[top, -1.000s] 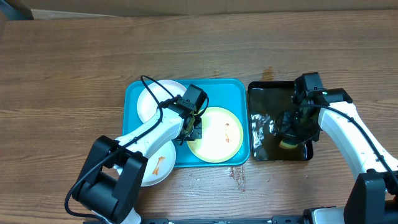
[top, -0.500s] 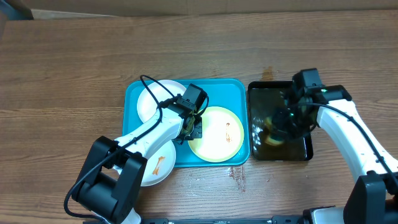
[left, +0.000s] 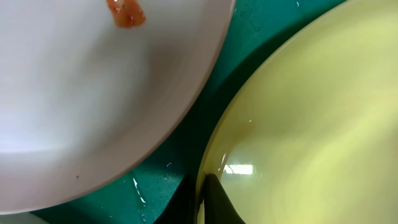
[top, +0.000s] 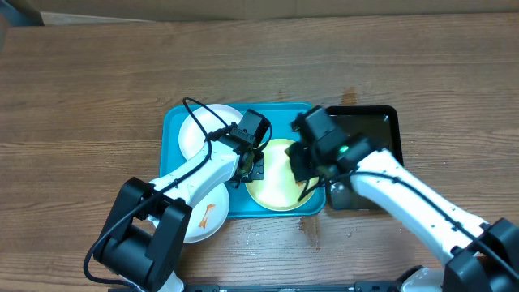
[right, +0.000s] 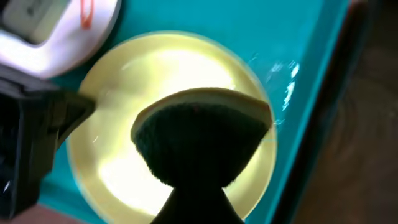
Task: Clean dirty plates on tray and stack at the side
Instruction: 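Carry the sponge with the right gripper onto the yellow plate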
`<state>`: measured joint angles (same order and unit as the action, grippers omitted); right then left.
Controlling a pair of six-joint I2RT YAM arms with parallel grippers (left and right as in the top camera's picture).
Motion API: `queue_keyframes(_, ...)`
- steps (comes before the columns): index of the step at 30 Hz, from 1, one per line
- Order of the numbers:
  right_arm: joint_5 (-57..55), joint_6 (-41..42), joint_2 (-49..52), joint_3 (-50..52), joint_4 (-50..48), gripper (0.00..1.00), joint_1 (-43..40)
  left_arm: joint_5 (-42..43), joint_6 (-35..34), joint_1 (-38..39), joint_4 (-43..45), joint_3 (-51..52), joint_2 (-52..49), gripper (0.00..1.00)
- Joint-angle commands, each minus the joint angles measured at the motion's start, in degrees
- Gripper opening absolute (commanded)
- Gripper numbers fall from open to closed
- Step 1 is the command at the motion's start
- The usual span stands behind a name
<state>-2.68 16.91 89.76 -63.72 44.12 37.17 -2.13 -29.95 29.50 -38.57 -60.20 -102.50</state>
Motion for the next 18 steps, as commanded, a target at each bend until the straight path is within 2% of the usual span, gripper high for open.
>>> queue_keyframes(1,-14.1,1.8,0.9,0.8,-1.6,0.04,1.8,-0.8,-0.5,-0.2,0.0,0.5,-1.0,0.04)
queue_keyframes(11,-8.4,3.3,9.1,1.9,-3.7,0.04,1.8,-0.9,-0.5,-0.2,0.1,0.5,-1.0,0.04)
queue_keyframes(13,-8.4,3.3,10.0,1.9,-3.8,0.12,1.8,-0.9,-0.5,-0.2,0.1,0.5,-1.0,0.04)
queue_keyframes(17,-8.4,3.3,10.3,1.9,-3.3,0.44,1.8,-0.9,-0.5,-0.2,0.1,0.5,-1.0,0.04)
queue_keyframes(18,-8.4,3.3,10.3,1.9,-3.1,0.47,1.8,-0.9,-0.5,-0.2,0.1,0.5,-1.0,0.04)
